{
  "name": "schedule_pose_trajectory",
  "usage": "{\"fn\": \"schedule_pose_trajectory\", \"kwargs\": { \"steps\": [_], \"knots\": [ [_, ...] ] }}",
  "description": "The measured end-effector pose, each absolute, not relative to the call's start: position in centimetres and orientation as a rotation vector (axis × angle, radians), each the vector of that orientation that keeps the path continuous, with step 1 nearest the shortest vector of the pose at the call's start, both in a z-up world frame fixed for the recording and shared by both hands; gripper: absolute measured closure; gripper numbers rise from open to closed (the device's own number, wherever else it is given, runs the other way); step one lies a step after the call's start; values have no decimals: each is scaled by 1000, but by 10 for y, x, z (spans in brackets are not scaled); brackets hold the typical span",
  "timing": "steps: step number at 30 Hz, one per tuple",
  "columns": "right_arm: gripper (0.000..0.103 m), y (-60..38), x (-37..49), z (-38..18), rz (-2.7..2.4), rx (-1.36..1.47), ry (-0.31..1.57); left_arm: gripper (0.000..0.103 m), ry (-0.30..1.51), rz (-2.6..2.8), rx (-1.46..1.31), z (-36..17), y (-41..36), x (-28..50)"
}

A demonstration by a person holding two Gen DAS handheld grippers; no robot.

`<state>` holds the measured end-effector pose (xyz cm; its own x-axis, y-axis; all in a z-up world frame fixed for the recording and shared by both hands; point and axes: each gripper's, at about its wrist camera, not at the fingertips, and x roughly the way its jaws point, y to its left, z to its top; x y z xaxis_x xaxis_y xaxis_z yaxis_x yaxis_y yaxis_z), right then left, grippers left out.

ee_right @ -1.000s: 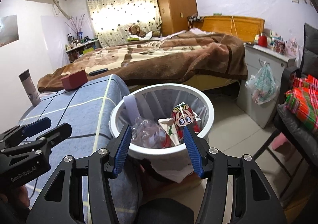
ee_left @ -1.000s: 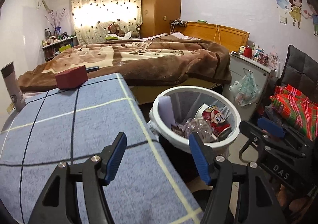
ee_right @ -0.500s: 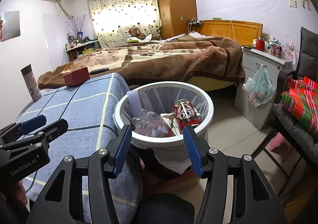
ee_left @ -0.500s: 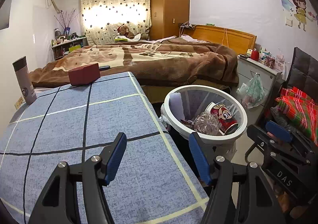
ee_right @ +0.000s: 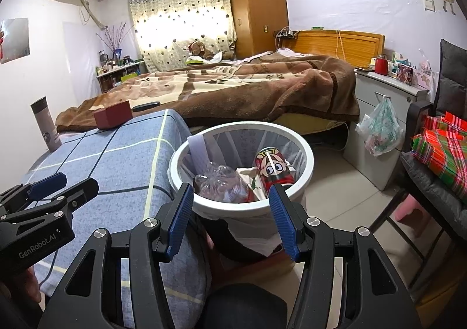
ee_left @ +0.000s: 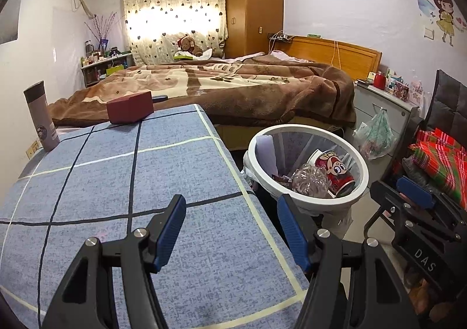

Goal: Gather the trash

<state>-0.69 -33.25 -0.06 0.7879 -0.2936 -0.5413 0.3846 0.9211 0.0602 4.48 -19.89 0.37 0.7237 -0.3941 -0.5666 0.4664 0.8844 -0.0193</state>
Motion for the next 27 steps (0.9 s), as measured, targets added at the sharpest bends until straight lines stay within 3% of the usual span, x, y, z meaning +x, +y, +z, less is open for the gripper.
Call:
{"fn": "schedule_pose_trajectory", "kwargs": {
  "steps": [27],
  "knots": [
    [47, -326, -7, 3, -366, 168, 545, 36, 595, -463, 118, 4, -196, 43]
  ]
}}
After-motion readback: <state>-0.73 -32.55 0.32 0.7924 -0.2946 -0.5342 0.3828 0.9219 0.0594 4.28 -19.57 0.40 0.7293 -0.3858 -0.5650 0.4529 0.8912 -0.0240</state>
